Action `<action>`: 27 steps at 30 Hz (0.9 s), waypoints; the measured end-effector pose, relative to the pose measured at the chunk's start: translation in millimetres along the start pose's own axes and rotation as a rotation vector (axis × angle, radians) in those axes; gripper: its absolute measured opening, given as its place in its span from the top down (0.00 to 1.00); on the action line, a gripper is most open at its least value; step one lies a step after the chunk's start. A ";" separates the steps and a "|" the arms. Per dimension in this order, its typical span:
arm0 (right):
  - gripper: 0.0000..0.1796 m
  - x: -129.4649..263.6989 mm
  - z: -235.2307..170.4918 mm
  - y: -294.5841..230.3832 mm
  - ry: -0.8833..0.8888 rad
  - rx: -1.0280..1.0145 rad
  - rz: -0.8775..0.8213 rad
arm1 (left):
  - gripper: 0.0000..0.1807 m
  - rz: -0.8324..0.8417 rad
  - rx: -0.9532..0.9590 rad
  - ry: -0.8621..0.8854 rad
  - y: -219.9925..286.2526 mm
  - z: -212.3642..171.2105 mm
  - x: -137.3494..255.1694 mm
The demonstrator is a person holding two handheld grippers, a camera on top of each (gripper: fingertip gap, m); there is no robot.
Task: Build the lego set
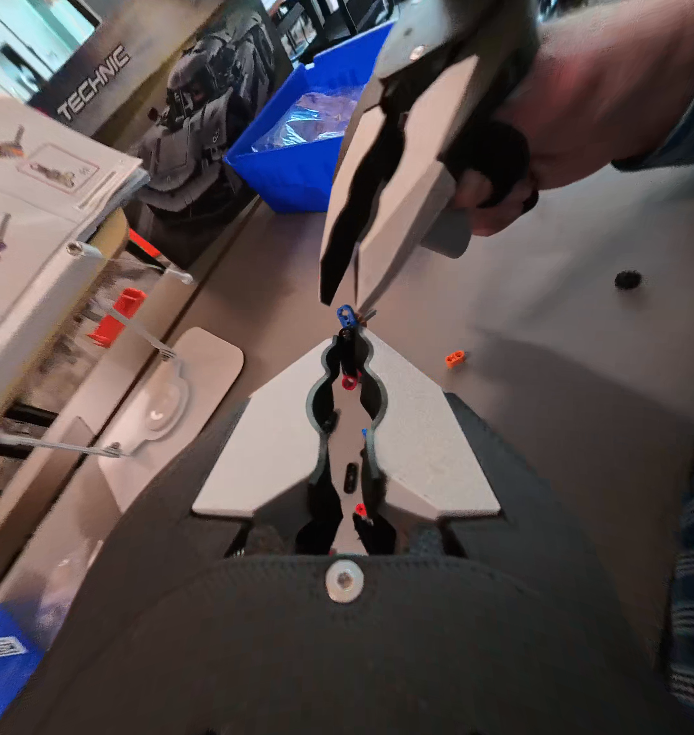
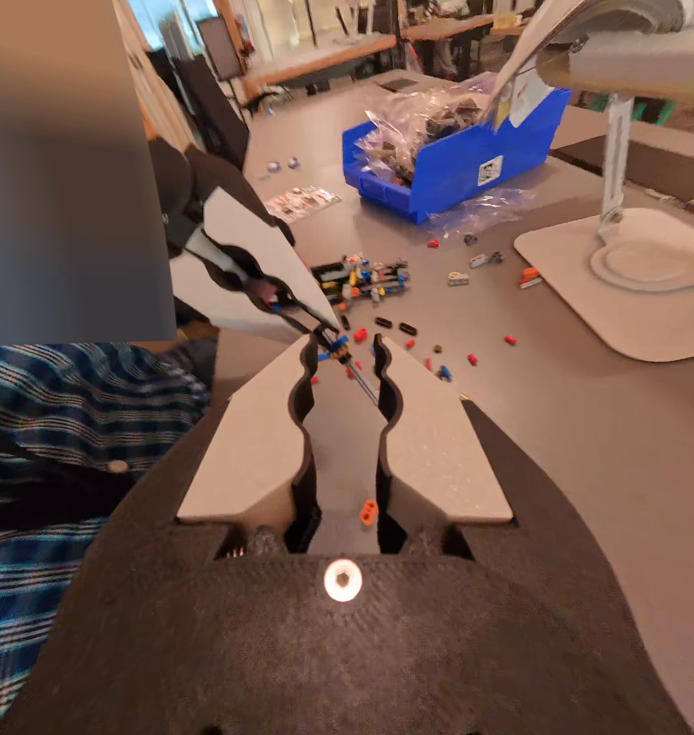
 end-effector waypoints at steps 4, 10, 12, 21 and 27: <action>0.93 -6.3 -9.3 -3.3 -0.020 -0.006 0.006 | 0.97 0.043 -0.137 -0.045 7.3 -2.2 -0.6; 0.93 -12.3 -19.9 -3.1 -0.031 -0.079 -0.011 | 0.98 0.103 -0.292 -0.087 20.1 -5.0 1.2; 0.94 -13.4 -23.9 -3.6 -0.027 -0.126 -0.002 | 0.98 0.128 -0.329 -0.105 23.7 -6.6 0.8; 0.97 -12.2 -34.2 -6.3 -0.030 -0.111 -0.065 | 0.98 0.186 -0.452 -0.151 34.5 -7.1 -1.5; 0.98 -12.4 -36.2 -6.5 -0.031 0.053 -0.189 | 0.98 0.175 -0.408 -0.160 33.2 -8.7 -3.7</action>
Point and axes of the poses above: each gripper's, where its closed fingertips meet, x back along the fingers, z out of its top, y = z × x across the jaws, the point moved 5 cm from there along x, back along the fingers, and after that the axes turned 13 degrees about -x, right-handed, at the moved point
